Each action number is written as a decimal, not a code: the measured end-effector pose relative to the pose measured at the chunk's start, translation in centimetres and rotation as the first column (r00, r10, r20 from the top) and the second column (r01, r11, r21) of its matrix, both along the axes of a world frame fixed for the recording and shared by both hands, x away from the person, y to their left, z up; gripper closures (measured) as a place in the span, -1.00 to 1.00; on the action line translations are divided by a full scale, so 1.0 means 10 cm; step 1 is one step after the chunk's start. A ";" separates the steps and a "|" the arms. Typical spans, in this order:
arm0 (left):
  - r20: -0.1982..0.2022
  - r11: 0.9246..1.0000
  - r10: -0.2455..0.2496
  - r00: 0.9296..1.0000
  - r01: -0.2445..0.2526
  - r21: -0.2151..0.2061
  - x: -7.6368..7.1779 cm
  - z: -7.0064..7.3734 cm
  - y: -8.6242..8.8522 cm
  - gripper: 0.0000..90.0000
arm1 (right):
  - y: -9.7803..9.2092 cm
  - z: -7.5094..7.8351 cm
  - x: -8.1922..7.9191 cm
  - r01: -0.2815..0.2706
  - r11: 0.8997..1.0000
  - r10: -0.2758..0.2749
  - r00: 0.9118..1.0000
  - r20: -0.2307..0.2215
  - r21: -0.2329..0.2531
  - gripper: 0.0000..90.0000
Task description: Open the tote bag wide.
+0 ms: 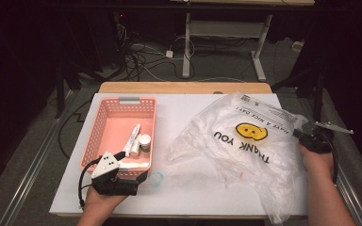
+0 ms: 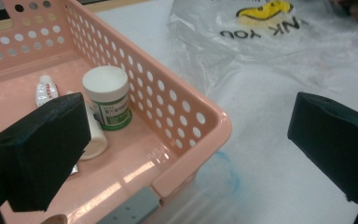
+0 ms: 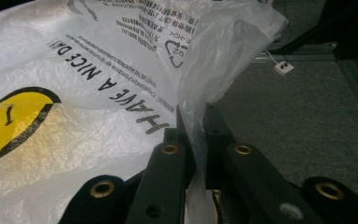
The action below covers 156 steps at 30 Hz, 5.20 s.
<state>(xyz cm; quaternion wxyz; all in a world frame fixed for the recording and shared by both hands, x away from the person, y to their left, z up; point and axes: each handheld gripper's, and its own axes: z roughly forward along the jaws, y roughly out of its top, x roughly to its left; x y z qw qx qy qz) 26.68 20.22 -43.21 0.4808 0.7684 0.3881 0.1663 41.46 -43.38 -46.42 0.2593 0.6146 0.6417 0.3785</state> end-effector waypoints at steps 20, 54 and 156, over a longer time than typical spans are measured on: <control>0.036 0.998 -0.020 0.999 0.022 -0.053 -0.17 0.00 0.12 -1.00 | 0.17 0.04 -0.74 -0.049 0.997 0.052 0.998 0.043 -0.059 0.37; 0.024 0.997 -0.063 0.998 0.064 -0.043 -0.15 -0.04 0.03 -1.00 | 1.75 -0.10 -1.53 -0.630 0.737 0.605 0.776 -0.179 -0.245 0.83; 0.005 0.998 -0.016 1.000 0.017 -0.057 -0.17 -0.05 0.02 -1.00 | 2.43 0.04 -0.80 -0.641 0.761 0.648 0.754 0.102 -0.096 1.00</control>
